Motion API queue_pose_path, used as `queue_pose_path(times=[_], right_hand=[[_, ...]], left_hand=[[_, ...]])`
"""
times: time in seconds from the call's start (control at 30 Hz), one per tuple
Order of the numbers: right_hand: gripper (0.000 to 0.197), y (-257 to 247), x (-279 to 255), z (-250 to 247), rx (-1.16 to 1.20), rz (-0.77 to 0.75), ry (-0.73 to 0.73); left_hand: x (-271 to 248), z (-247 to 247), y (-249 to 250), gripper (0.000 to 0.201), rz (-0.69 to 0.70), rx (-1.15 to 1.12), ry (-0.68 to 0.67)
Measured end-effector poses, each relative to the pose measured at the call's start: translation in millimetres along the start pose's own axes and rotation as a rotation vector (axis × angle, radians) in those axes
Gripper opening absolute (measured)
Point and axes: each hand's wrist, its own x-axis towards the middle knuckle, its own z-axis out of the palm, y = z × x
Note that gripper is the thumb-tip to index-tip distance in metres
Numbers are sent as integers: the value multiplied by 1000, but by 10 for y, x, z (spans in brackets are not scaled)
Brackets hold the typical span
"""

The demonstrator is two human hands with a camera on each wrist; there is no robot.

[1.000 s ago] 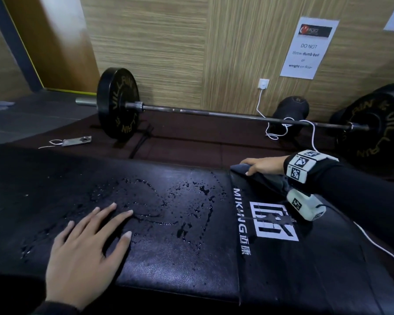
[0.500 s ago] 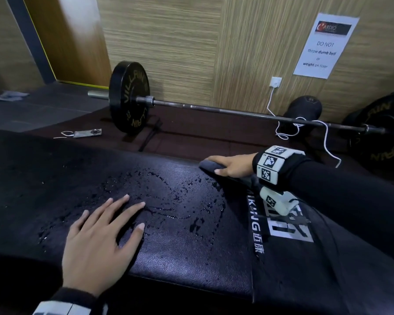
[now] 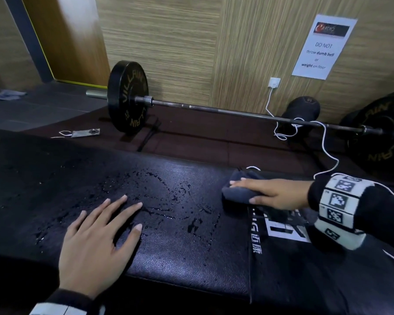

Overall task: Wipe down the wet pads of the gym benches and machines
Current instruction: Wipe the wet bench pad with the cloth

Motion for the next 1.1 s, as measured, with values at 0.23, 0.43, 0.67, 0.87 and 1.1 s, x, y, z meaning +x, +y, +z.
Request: queue_pose_path(times=[0.23,0.43,0.67,0.87,1.1], right_hand=[[51,-66,557,-223,-115,177,130],[55,-458,798,-77,-190,70,44],[56,-201,126,104,-109,-100,-16],[53,79,56,-99,-58,136,118],[52,-209,634,-177,-211,225,174]], left_hand=[[10,-8,1,46,-4,-14,-1],[-8,-7,-5,47,2,-19,5],[-10,-4,0,48,-4,-22,7],[-7,4,5,49,-13,-24,7],[-9,7,-1,49,-4,-28,26]])
